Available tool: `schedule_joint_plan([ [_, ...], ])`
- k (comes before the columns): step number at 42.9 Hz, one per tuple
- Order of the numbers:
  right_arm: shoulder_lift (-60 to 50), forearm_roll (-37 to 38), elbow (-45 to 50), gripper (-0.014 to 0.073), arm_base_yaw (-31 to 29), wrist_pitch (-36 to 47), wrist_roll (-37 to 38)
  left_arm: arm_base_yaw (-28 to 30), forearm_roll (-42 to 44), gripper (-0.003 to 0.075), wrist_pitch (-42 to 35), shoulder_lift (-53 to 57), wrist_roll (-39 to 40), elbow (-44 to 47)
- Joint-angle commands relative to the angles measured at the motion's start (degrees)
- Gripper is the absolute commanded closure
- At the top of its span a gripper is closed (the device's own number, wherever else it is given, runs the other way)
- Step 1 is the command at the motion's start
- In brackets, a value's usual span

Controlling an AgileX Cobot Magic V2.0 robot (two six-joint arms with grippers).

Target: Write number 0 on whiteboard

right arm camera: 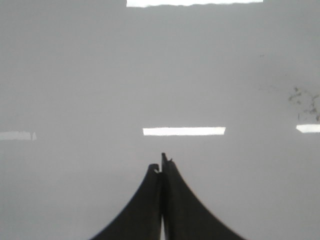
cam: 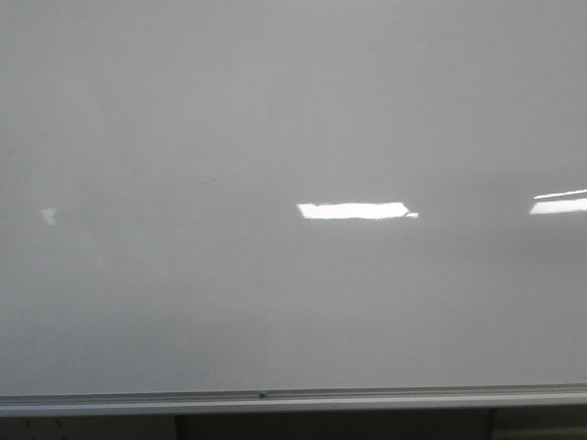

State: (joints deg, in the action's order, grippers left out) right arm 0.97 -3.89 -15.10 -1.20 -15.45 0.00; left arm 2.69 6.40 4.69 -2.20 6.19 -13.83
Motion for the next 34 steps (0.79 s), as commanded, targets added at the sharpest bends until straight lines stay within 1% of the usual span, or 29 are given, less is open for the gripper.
schedule_joint_plan([
  [1, 5.01, 0.61, -6.66, 0.0661, 0.14, -1.05, -0.43, 0.05, 3.13, 0.0739, 3.66, -5.53, 0.48, -6.11],
  [6, 11.50, 0.61, -10.80, 0.0661, 0.14, -2.61, -0.43, 0.05, 5.59, 0.0740, 7.57, -12.43, 0.48, -8.84],
  [11, 15.71, 0.61, -12.44, 0.0661, 0.14, -2.10, -0.43, 0.05, 5.48, 0.0740, 7.24, -16.24, 0.48, -9.25],
  [16, 16.97, 0.61, -12.51, 0.0661, 0.14, -2.05, -0.43, 0.05, 5.39, 0.0737, 7.24, -17.16, 0.48, -9.25],
  [19, 16.97, 0.61, -12.51, 0.0652, 0.14, -2.44, -0.43, 0.05, 5.39, 0.0694, 7.02, -17.16, 0.48, -9.14],
  [21, 16.97, 0.61, -12.51, 0.0616, 0.14, -2.58, -0.43, 0.05, 5.39, 0.0631, 7.02, -17.16, 0.48, -9.01],
  [23, 16.97, 0.61, -12.51, 0.0566, 0.14, -2.62, -0.43, 0.05, 5.39, 0.0522, 7.02, -17.16, 0.48, -8.77],
  [24, 16.97, 0.61, -12.51, 0.0535, 0.14, -2.62, -0.43, 0.05, 5.39, 0.0486, 7.02, -17.16, 0.48, -8.61],
  [25, 16.97, 0.61, -12.51, 0.0487, 0.14, -2.62, -0.43, 0.05, 5.39, 0.0407, 7.02, -17.16, 0.48, -8.48],
  [26, 16.97, 0.61, -12.51, 0.0461, 0.14, -2.62, -0.43, 0.05, 5.39, 0.0346, 7.02, -17.16, 0.48, -8.37],
  [30, 16.97, 0.61, -12.51, 0.0268, 0.14, -2.62, -0.43, 0.05, 5.39, 0.0113, 6.87, -17.16, 0.48, -8.12],
  [32, 16.97, 0.61, -12.51, 0.0166, 0.14, -2.62, -0.43, 0.05, 5.39, 0.0045, 5.92, -17.16, 0.48, -7.55],
  [34, 16.97, 0.61, -12.51, 0.0106, 0.14, -2.62, -0.43, 0.05, 5.04, 0.0014, 5.16, -17.16, 0.48, -7.07],
])
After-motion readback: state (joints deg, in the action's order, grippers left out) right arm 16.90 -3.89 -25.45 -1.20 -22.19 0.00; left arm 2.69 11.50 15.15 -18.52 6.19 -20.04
